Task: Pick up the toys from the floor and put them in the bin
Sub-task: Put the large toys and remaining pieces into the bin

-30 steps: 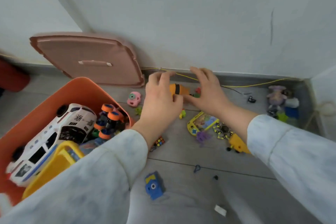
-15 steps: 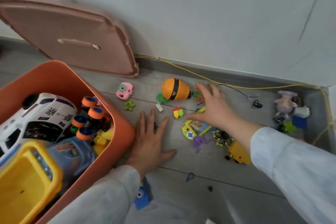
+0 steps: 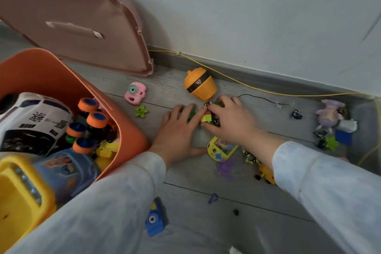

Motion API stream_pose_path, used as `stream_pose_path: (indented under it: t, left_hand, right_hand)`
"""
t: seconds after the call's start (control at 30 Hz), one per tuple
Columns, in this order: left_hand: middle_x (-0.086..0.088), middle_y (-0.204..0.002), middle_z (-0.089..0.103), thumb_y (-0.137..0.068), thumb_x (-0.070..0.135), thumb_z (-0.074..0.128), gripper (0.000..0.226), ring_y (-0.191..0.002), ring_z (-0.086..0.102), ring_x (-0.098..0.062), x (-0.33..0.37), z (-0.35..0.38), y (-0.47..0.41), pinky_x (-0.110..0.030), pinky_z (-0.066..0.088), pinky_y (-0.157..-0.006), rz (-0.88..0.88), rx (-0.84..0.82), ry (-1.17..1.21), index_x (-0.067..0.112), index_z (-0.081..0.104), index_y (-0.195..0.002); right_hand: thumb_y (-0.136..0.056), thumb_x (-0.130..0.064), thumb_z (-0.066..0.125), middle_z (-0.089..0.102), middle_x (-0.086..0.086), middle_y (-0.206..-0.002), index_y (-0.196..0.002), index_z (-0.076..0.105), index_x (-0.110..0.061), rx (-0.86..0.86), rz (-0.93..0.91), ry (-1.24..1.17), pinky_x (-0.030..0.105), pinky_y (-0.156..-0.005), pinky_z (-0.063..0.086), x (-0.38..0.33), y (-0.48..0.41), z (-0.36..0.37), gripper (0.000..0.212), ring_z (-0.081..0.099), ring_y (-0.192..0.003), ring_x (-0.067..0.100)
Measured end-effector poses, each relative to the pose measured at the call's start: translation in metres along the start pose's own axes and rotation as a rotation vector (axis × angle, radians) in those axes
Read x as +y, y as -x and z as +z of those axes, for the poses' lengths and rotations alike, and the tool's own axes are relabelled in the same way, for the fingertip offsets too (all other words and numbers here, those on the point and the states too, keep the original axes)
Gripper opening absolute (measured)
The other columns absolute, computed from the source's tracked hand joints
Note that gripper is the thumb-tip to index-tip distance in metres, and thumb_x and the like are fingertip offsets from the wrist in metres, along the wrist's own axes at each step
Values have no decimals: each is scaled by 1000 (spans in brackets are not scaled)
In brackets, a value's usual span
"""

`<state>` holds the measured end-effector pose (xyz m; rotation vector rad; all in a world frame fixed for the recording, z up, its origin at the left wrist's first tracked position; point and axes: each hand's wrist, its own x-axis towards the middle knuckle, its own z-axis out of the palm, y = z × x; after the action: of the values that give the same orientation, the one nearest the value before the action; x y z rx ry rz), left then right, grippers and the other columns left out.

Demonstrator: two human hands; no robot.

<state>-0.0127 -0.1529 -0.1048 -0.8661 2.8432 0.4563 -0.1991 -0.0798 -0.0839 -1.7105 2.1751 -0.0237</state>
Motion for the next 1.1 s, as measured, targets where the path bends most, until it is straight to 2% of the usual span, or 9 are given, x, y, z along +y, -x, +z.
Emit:
stream_pose_path:
  t: [0.1,0.17,0.23,0.33,0.6,0.7,0.87,1.0,1.1]
  left_hand:
    - [-5,-135,40,-68,82,57,109,-116,41,-27,0,5,6,-44,42,-91,56,8,-30,29,16,-155]
    - [-6,-121,49,-81,68,55,82,-104,48,-27,0,11,12,-43,46,-82,69,46,-9,25,32,-147]
    - [-7,-108,55,-89,54,48,52,-96,53,-30,2,15,19,-43,47,-73,22,91,9,21,51,-129]
    - [-8,-104,56,-89,48,47,40,-93,54,-31,11,12,23,-42,48,-70,-97,28,45,20,56,-115]
    - [-9,-106,48,-83,25,67,23,-97,53,-32,15,4,43,-37,48,-82,-345,-108,257,17,59,-103]
    - [-8,-103,46,-83,19,66,16,-90,52,-28,18,1,58,-30,43,-76,-395,-112,337,13,61,-97]
    - [-6,-94,46,-79,14,66,18,-82,50,-26,34,-25,70,-29,25,-65,-404,-7,436,17,48,-78]
    - [-3,-89,47,-77,13,68,21,-80,47,-24,49,-63,67,-27,23,-65,-379,141,488,18,48,-76]
    - [-1,-88,47,-78,12,69,21,-77,44,-20,59,-94,71,-26,24,-65,-376,248,526,18,49,-78]
  right_hand:
    - [-82,-71,51,46,1,-128,-126,58,-36,-45,-76,10,43,-90,50,1,5,0,57,42,-120,28]
    - [-77,-71,54,48,3,-125,-120,64,-33,-103,-110,-27,43,-91,50,0,8,1,58,49,-115,29]
    - [-73,-67,57,47,1,-119,-113,67,-31,-156,-125,-154,42,-88,52,-2,15,8,55,57,-103,27]
    - [-72,-56,71,46,-4,-113,-109,68,-32,-182,-114,-333,37,-89,51,-4,23,11,44,57,-97,16]
    - [-72,-47,82,50,-7,-112,-115,66,-41,-168,-102,-451,28,-93,46,-8,44,-3,47,52,-103,11]
    - [-73,-41,85,54,-4,-110,-116,68,-35,-105,-98,-472,22,-86,41,-9,49,-15,46,53,-99,11]
    - [-70,-41,87,57,-5,-100,-111,70,-38,50,-62,-525,12,-73,37,-6,60,-40,44,55,-87,6]
    - [-70,-36,88,57,-13,-93,-104,69,-40,215,-38,-602,16,-73,38,-13,65,-74,39,54,-80,-2]
    - [-70,-36,88,62,-8,-100,-103,66,-44,300,-41,-635,9,-73,38,-26,61,-105,40,57,-84,-1]
